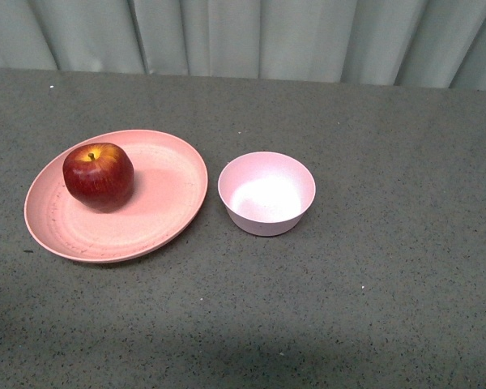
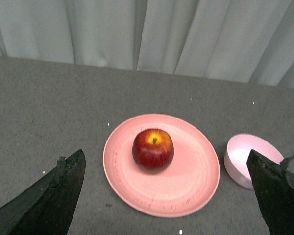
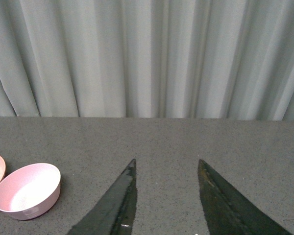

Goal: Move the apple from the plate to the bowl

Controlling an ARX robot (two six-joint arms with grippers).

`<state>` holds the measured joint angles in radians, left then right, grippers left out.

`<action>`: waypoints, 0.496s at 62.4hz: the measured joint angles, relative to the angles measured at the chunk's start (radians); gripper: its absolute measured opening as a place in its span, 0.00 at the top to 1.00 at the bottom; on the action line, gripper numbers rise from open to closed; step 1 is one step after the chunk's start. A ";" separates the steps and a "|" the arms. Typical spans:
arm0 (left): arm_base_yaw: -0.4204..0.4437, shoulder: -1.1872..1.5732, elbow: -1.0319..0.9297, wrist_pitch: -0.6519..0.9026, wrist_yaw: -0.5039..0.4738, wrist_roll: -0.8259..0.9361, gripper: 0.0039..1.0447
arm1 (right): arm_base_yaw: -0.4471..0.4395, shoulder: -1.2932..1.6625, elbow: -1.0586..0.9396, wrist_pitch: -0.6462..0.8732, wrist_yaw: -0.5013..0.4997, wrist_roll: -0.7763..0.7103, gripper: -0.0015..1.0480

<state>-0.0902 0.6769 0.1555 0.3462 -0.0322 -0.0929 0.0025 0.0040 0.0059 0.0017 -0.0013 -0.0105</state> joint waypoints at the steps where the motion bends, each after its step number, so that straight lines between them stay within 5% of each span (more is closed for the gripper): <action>1: 0.000 0.031 0.008 0.024 0.003 -0.001 0.06 | 0.000 0.000 0.000 0.000 0.000 0.000 0.48; 8: -0.002 0.392 0.134 0.213 0.033 -0.010 0.06 | 0.000 0.000 0.000 0.000 0.000 0.000 0.28; 15: -0.015 0.653 0.246 0.231 0.079 -0.018 0.06 | 0.000 0.000 0.000 0.000 0.000 0.000 0.09; 31: -0.031 0.970 0.454 0.157 0.116 -0.009 0.06 | 0.000 0.000 0.000 0.000 0.000 0.001 0.09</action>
<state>-0.1207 1.6470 0.6098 0.5034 0.0834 -0.1017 0.0025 0.0040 0.0059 0.0017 -0.0010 -0.0097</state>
